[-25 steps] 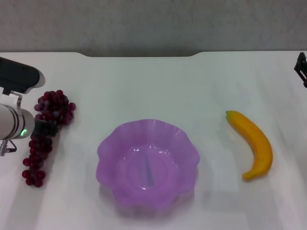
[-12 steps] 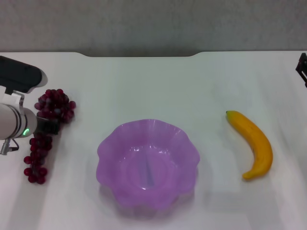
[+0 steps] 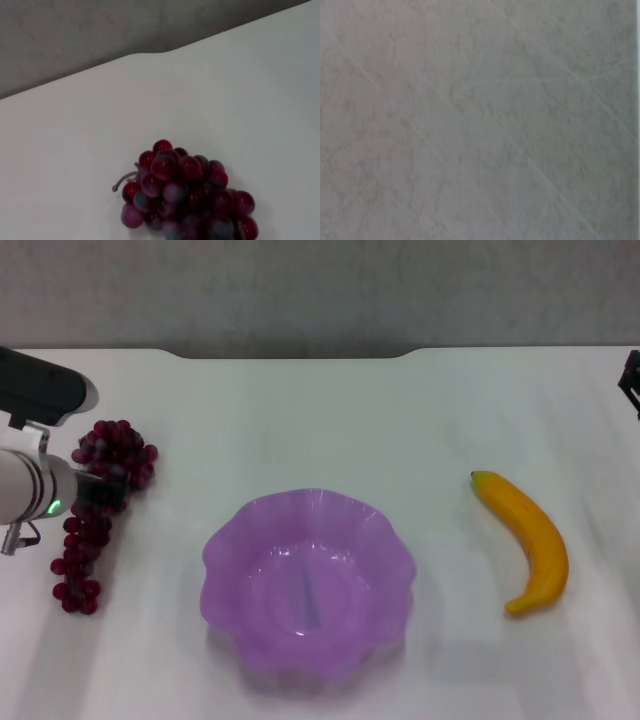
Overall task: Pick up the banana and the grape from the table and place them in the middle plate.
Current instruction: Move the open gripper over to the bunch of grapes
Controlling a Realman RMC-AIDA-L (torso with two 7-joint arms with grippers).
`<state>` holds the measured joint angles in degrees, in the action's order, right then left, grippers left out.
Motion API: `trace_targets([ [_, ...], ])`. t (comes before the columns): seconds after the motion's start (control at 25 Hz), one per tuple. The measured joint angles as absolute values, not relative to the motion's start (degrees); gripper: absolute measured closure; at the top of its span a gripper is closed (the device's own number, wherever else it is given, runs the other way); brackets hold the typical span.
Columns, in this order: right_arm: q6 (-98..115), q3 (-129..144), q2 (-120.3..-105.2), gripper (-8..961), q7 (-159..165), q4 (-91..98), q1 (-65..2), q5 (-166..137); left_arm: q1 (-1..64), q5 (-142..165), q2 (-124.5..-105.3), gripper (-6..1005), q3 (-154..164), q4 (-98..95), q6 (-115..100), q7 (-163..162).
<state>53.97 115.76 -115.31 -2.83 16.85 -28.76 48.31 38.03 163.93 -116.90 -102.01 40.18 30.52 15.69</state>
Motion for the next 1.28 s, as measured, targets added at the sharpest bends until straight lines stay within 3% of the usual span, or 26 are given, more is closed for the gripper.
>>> trace_targets([
  [0.52,54.0,115.7,-115.31,65,-3.0,17.2,-28.5,48.3,37.5,164.0,-116.89,970,-101.9,40.2,29.9,15.2],
  [1.04,54.0,115.6,-115.31,66,-3.1,16.8,-28.4,48.4,37.2,163.7,-116.92,960,-99.6,41.8,29.7,13.3],
  [1.28,54.0,115.6,-115.31,66,-3.1,17.0,-28.4,48.3,36.7,164.3,-116.88,841,-98.9,43.0,29.6,10.4],
])
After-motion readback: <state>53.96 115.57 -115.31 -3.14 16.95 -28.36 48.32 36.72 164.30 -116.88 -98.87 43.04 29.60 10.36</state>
